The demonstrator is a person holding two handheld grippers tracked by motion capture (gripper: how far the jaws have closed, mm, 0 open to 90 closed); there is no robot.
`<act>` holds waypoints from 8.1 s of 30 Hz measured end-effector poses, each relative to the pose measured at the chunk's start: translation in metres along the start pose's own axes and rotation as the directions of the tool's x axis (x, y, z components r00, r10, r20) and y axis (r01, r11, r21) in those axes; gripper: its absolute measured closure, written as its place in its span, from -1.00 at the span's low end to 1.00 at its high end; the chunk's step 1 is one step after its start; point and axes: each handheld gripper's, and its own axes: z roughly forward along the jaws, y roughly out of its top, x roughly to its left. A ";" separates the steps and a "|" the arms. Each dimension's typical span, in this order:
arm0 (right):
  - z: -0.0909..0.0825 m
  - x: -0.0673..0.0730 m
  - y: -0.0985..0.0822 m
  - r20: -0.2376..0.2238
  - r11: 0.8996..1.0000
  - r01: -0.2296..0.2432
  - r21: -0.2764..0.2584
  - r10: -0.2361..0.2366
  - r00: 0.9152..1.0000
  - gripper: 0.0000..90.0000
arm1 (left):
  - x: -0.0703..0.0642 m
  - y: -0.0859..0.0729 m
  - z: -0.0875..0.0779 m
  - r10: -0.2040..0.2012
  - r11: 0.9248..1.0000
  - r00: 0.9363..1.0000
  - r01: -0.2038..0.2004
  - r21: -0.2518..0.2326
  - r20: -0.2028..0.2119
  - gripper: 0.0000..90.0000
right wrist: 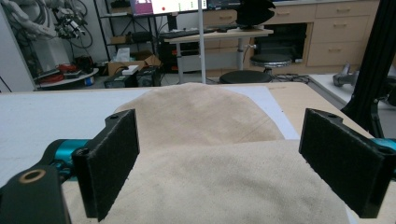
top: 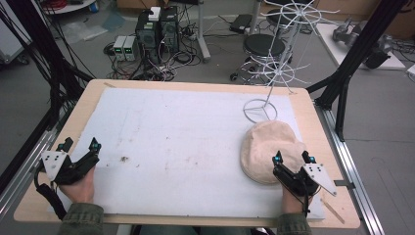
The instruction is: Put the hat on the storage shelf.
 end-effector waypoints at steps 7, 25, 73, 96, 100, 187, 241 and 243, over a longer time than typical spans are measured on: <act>0.000 -0.001 0.000 0.001 1.000 -0.002 0.000 0.002 1.000 -0.75 | -0.001 0.000 0.001 0.002 1.000 1.000 -0.002 0.006 -0.002 -0.51; -0.001 -0.003 0.000 0.011 1.000 -0.021 0.010 0.020 1.000 -0.75 | 0.000 -0.001 0.001 -0.012 1.000 1.000 0.012 0.011 -0.019 -0.51; 0.031 0.029 0.026 -0.179 0.991 0.047 0.129 -0.023 0.984 -0.74 | -0.008 -0.003 0.003 0.013 0.999 1.000 -0.014 0.043 0.016 -0.51; 0.061 0.054 0.032 -0.282 0.934 0.100 0.342 0.000 0.959 -0.73 | -0.007 -0.002 0.003 0.006 0.999 1.000 -0.006 0.043 0.000 -0.51; 0.069 0.059 0.034 -0.269 0.912 0.110 0.395 0.001 0.963 -0.73 | -0.008 -0.002 0.005 0.006 0.999 1.000 -0.006 0.041 0.003 -0.51; 0.088 0.060 0.019 -0.227 0.841 0.040 0.540 0.100 0.969 0.67 | -0.009 -0.003 0.007 -0.022 0.999 1.000 0.021 0.028 0.017 -0.50; -0.016 0.067 0.133 -0.769 0.993 -0.023 -0.113 -0.073 0.635 0.69 | -0.009 -0.002 0.006 -0.025 0.999 1.000 0.025 0.020 0.010 -0.49; -0.018 0.069 0.137 -0.773 0.992 -0.028 -0.125 -0.080 0.629 0.69 | -0.008 -0.003 0.006 -0.032 0.999 0.999 0.032 0.020 0.007 -0.49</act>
